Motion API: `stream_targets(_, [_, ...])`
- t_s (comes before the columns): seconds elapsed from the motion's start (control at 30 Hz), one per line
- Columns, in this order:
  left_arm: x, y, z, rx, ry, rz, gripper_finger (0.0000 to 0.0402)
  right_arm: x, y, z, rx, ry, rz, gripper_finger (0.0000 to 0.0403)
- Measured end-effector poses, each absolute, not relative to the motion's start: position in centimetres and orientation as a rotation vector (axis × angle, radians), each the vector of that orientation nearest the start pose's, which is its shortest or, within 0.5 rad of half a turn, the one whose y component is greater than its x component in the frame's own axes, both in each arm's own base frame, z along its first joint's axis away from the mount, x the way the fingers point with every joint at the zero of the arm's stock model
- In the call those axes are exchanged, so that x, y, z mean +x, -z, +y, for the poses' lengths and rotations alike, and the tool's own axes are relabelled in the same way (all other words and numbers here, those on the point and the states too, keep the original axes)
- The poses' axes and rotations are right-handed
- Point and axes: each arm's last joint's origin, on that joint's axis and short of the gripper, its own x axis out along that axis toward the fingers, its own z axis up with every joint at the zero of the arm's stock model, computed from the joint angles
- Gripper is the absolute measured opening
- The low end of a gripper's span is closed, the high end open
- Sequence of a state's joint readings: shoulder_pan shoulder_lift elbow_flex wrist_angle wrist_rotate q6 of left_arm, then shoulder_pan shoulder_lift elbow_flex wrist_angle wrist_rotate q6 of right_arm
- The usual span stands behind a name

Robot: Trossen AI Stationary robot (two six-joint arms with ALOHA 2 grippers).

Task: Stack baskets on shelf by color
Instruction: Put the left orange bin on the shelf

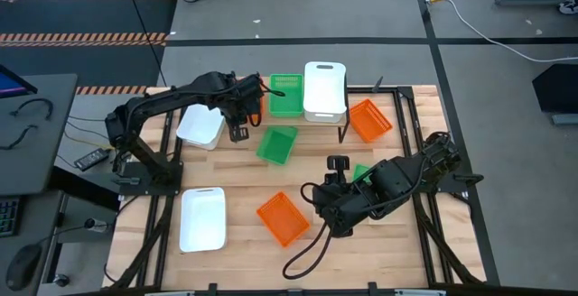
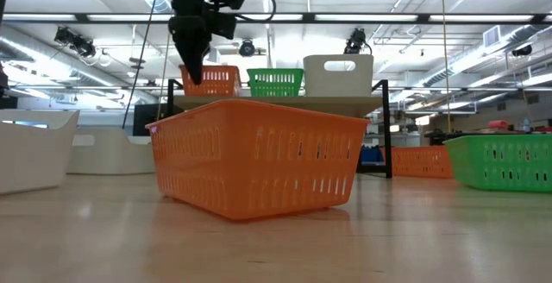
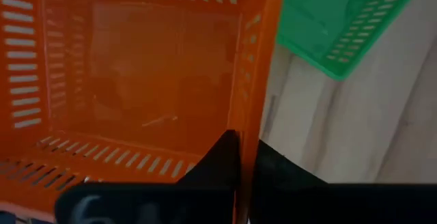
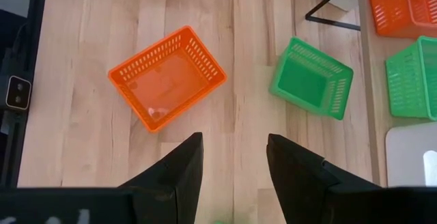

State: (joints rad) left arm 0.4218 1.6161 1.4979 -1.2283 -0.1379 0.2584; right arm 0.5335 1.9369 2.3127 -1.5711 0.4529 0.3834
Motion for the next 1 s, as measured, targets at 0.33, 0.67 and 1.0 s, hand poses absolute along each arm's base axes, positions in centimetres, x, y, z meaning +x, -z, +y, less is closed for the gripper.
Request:
stream_targets(0.33, [27.4, -30.4, 13.0, 0.095, -0.346, 1.427, 0.0047, 31.2, -40.8, 17.0, -0.219, 0.129, 1.034, 0.0168])
stream_targets(0.67, [27.4, -30.4, 13.0, 0.088, -0.353, 1.424, 0.0094, 31.2, -40.9, 17.0, -0.219, 0.129, 1.034, 0.0168])
stream_targets(1.0, [27.4, -31.5, 11.7, 0.08, -0.317, 1.456, 0.013, 30.8, -41.2, 16.9, -0.207, 0.128, 1.023, 0.0168])
